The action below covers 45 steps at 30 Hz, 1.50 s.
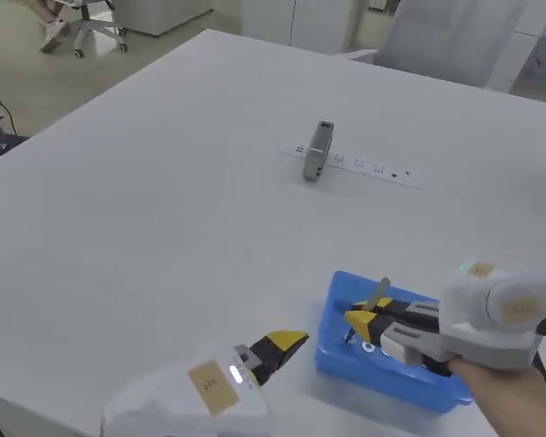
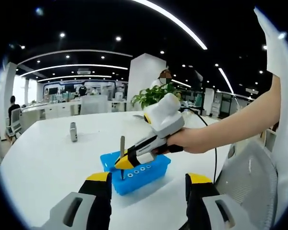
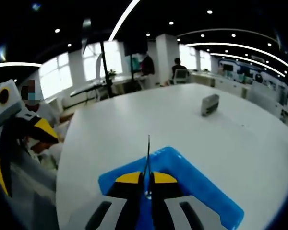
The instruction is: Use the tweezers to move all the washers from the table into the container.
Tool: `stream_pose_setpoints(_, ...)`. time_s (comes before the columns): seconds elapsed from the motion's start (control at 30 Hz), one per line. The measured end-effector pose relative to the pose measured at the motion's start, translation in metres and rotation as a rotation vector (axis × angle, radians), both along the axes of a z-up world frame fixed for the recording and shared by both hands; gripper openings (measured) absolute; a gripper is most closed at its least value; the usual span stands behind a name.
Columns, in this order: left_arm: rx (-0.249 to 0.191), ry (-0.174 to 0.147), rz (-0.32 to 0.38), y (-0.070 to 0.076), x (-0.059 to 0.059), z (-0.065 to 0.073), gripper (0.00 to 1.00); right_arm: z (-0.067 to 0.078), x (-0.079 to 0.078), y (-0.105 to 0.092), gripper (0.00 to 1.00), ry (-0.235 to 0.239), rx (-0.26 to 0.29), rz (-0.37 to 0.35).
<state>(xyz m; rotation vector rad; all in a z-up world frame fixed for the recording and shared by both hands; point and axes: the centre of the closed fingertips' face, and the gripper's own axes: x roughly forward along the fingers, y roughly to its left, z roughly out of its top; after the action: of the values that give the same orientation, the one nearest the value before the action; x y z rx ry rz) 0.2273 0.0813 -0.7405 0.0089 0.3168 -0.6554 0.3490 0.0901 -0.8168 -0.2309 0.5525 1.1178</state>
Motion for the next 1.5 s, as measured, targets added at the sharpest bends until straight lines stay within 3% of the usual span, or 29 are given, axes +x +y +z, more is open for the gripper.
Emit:
stream_pose_setpoints(0.17, -0.025, 0.025, -0.04, -0.008, -0.005, 0.0, 0.62, 0.0, 0.0, 0.0, 0.04, -0.017, -0.002, 0.015)
stream_pose_setpoints(0.3, -0.039, 0.057, -0.11, -0.016, -0.014, -0.001, 0.51, 0.0, -0.002, -0.001, 0.04, -0.008, 0.011, 0.011)
stream_pose_setpoints(0.43, -0.057, 0.108, -0.129, -0.018, -0.015, -0.005, 0.48, 0.006, -0.004, -0.005, 0.04, -0.028, 0.019, 0.012)
stream_pose_setpoints(0.5, -0.099, 0.152, -0.127, -0.018, -0.017, -0.007, 0.47, 0.01, -0.005, -0.008, 0.04, -0.045, 0.025, 0.017)
stream_pose_setpoints(0.7, -0.198, 0.189, -0.098, -0.008, -0.011, -0.003, 0.43, 0.037, -0.014, -0.019, 0.04, -0.079, 0.073, 0.01)
stream_pose_setpoints(0.83, -0.24, 0.219, -0.106, -0.004, -0.012, -0.002, 0.39, 0.052, -0.024, -0.027, 0.04, -0.086, 0.101, 0.02)
stream_pose_setpoints(0.9, -0.237, 0.224, -0.121, -0.004, -0.014, -0.001, 0.38, 0.059, -0.032, -0.032, 0.04, -0.09, 0.109, 0.03)
stream_pose_setpoints(1.0, -0.193, 0.232, -0.173, -0.007, -0.021, -0.003, 0.38, 0.063, -0.045, -0.037, 0.04, -0.086, 0.114, 0.051)
stream_pose_setpoints(1.13, -0.187, 0.26, -0.251, -0.018, -0.03, 0.0, 0.35, 0.062, -0.068, -0.043, 0.04, -0.074, 0.092, 0.103)
stream_pose_setpoints(1.33, -0.161, 0.253, -0.328, -0.032, -0.035, 0.004, 0.31, 0.05, -0.09, -0.052, 0.04, -0.04, 0.062, 0.17)
stream_pose_setpoints(1.47, -0.124, 0.209, -0.39, -0.038, -0.037, 0.009, 0.3, 0.041, -0.112, -0.054, 0.04, -0.01, 0.033, 0.255)
stream_pose_setpoints(1.5, -0.12, 0.211, -0.395, -0.038, -0.037, 0.01, 0.3, 0.038, -0.117, -0.054, 0.04, -0.01, 0.019, 0.283)
